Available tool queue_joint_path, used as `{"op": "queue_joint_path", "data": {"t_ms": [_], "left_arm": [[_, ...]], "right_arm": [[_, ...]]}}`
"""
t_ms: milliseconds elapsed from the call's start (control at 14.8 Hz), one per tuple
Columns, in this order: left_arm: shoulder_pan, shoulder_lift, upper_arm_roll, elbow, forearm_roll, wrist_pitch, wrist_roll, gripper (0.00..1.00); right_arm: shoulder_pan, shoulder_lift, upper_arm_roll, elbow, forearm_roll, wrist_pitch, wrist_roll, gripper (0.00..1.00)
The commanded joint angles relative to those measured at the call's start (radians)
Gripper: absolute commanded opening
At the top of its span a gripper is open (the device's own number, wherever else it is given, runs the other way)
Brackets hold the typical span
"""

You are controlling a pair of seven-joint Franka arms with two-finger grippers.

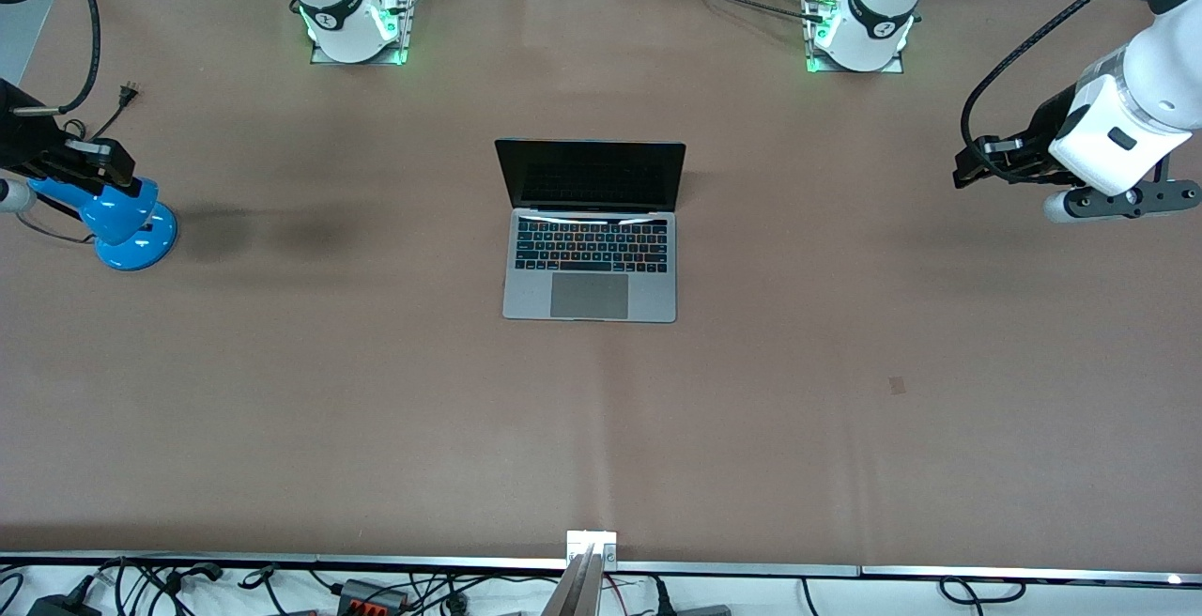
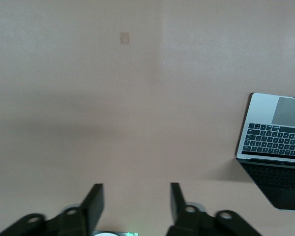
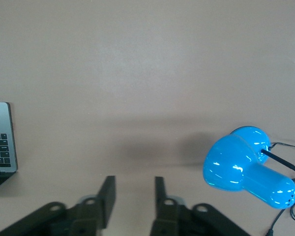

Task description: Close laptop with both arms from behind

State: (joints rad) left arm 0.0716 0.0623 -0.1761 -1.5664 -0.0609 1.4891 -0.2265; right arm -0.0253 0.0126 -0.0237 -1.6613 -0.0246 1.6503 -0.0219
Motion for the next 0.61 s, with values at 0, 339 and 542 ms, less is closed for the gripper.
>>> {"op": "queue_joint_path", "data": {"t_ms": [0, 339, 542], "left_arm": [[0.005, -0.007, 0.001, 0.013, -0.019, -0.033, 0.057, 0.0], [0.004, -0.006, -0.002, 0.011, -0.039, -0.024, 0.052, 0.02], [-0.003, -0.012, -0.005, 0.003, -0.063, -0.033, 0.02, 0.01]], "right_arm": [[-0.007, -0.011, 0.013, -0.017, -0.002, -0.003, -0.015, 0.0], [0.041, 0.01, 0.015, -0.018, 0.0, -0.041, -0.013, 0.0], [0.106, 0.038, 0.015, -0.021, 0.015, -0.102, 0.0, 0.0]]}}
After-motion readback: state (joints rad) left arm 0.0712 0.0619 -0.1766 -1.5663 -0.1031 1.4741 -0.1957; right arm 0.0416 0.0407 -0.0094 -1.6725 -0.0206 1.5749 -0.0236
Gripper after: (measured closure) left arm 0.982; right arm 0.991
